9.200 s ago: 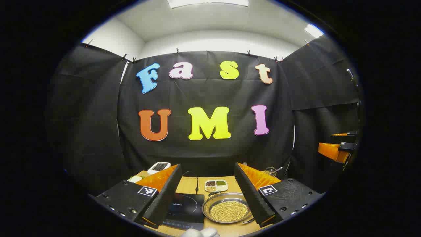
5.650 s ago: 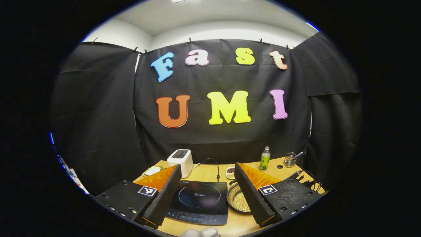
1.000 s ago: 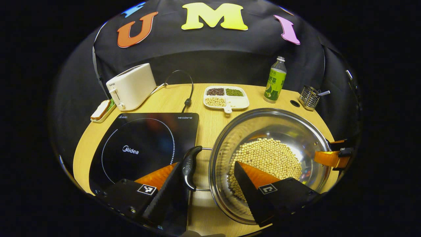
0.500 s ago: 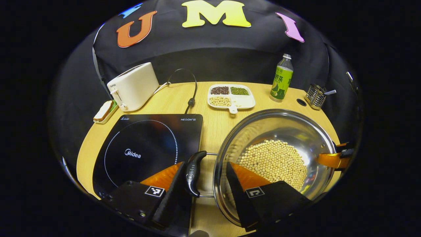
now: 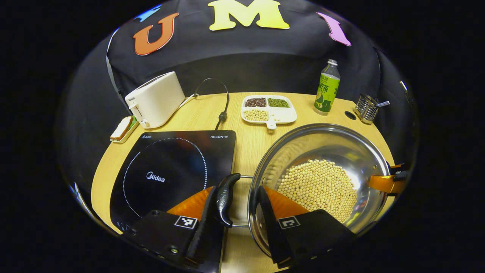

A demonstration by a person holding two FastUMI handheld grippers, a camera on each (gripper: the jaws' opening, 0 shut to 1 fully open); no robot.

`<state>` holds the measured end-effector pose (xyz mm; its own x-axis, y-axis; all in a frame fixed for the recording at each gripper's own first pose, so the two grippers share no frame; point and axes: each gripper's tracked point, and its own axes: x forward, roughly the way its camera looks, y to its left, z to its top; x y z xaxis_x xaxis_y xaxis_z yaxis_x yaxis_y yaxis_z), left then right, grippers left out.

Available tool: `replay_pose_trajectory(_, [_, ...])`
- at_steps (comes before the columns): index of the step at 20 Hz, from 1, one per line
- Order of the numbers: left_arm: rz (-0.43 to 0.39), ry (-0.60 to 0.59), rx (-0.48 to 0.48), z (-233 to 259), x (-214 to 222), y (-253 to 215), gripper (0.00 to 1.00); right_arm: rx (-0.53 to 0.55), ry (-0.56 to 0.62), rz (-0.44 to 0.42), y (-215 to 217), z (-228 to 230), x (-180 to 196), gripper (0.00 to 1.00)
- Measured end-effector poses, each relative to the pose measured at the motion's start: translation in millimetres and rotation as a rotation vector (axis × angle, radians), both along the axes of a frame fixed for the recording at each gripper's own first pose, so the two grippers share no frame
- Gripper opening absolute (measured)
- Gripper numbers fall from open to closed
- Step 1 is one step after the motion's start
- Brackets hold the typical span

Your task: First push the handle of the pot to place it horizontally, then grasp the pot with both hands and set it on the induction cooktop.

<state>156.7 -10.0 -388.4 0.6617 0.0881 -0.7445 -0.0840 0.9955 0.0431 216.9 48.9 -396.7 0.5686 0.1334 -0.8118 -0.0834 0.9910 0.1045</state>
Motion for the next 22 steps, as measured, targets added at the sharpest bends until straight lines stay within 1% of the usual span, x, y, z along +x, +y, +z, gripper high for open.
replay_pose_trajectory(2, [-0.001, -0.001, 0.001, -0.5, 0.6, 0.2, 0.62, 0.013, -0.021, -0.01, 0.2, -0.2, 2.1, 0.62])
replay_pose_trajectory(3, [0.002, 0.002, 0.0, 0.1, 0.4, 0.3, 0.62, 0.006, -0.033, 0.002, 1.1, 0.6, 1.3, 0.61])
replay_pose_trajectory(4, [0.004, 0.011, 0.006, 0.6, -0.9, 0.0, 0.71, 0.001, -0.034, 0.007, 0.1, 0.4, 1.6, 0.6])
replay_pose_trajectory(5, [-0.004, 0.022, 0.016, 0.9, -1.8, 0.8, 0.61, -0.003, -0.033, 0.005, -0.5, 1.3, 1.3, 0.6])
replay_pose_trajectory(6, [-0.008, 0.032, 0.015, 1.5, -4.2, 0.6, 0.6, -0.014, -0.024, 0.009, -0.2, 1.2, -1.3, 0.59])
replay_pose_trajectory(9, [-0.019, 0.047, -0.022, 3.2, -8.4, 1.5, 0.6, -0.023, -0.03, -0.015, 1.6, 9.4, -13.6, 0.58])
replay_pose_trajectory(14, [-0.056, 0.01, -0.022, 28.6, -13.1, 17.1, 0.6, -0.03, -0.056, -0.044, 16.8, 34.7, -29.7, 0.58])
replay_pose_trajectory(19, [-0.073, -0.017, -0.022, 54.2, -14.5, 49.2, 0.59, -0.03, -0.085, -0.056, 48.0, 63.1, -35.8, 0.58])
replay_pose_trajectory(22, [-0.057, -0.023, -0.023, 63.7, -15.9, 75.8, 0.59, -0.026, -0.103, -0.046, 73.8, 75.9, -33.8, 0.58])
